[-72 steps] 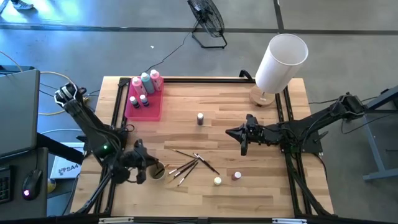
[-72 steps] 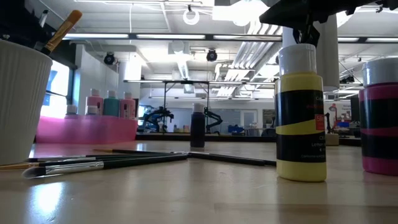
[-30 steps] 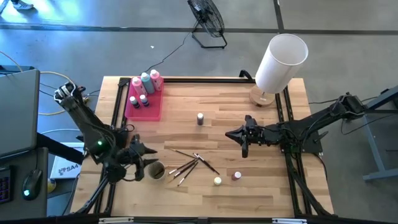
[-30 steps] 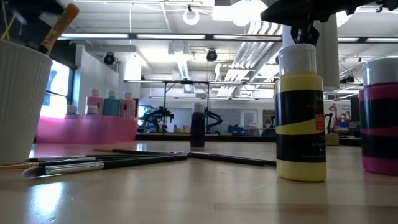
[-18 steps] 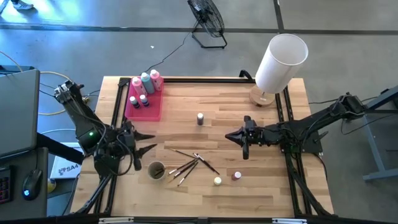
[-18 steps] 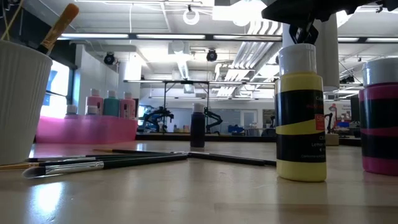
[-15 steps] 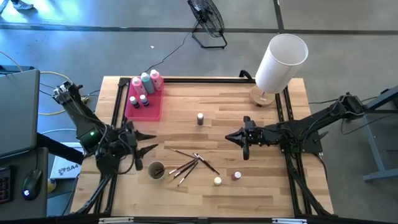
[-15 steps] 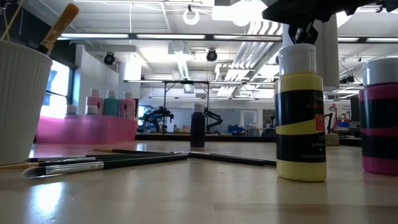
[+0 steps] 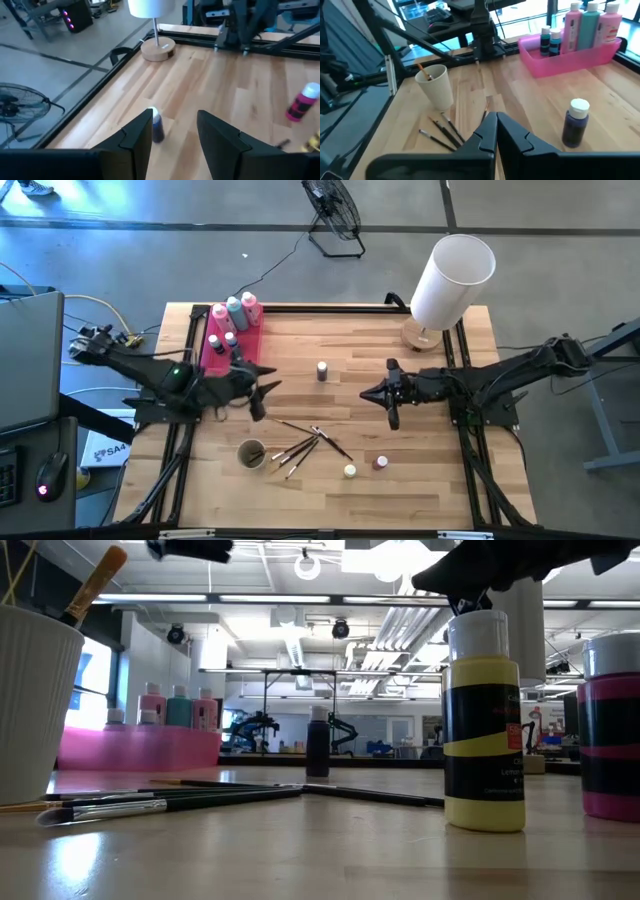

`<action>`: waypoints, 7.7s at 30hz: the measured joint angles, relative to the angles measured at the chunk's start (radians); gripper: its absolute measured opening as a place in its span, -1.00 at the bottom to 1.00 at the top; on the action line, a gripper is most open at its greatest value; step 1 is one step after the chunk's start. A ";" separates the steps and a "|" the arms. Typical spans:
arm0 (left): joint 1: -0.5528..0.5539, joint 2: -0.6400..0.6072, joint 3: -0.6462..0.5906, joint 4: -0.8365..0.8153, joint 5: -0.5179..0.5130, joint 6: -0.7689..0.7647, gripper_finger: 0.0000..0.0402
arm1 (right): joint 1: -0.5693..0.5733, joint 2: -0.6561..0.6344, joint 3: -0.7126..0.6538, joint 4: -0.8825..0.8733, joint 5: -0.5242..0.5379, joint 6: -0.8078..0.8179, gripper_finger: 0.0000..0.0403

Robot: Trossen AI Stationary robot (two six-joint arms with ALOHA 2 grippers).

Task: Pick & Place Paint Supplies
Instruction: Put the small blue paint bottle into the pink bin

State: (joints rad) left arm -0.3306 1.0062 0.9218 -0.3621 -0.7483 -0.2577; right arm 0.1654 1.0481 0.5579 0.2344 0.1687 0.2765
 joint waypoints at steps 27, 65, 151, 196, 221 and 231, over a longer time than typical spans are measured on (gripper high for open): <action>0.213 0.013 0.000 0.181 0.395 0.226 -0.25 | -0.048 0.000 0.000 -0.068 -0.146 0.063 -0.99; 0.554 0.302 0.000 0.239 0.676 0.280 -0.25 | -0.153 -0.333 -0.086 -0.111 -0.067 -0.147 -0.99; 0.637 0.646 0.001 0.544 0.869 0.247 0.30 | -0.153 -0.332 -0.085 -0.164 -0.067 -0.150 -0.99; 0.637 0.672 0.001 0.533 0.873 0.200 -0.04 | -0.153 -0.332 -0.085 -0.169 -0.067 -0.169 -0.99; 0.637 0.672 0.001 0.517 0.872 0.200 -0.38 | -0.152 -0.332 -0.085 -0.175 -0.068 -0.168 -0.99; 0.637 0.672 0.001 0.530 0.870 0.200 -0.38 | -0.152 -0.332 -0.085 -0.178 -0.068 -0.168 -0.99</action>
State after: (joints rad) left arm 0.3069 1.6783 0.9230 0.1682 0.1216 -0.0578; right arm 0.0132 0.7160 0.4728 0.0563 0.1009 0.1081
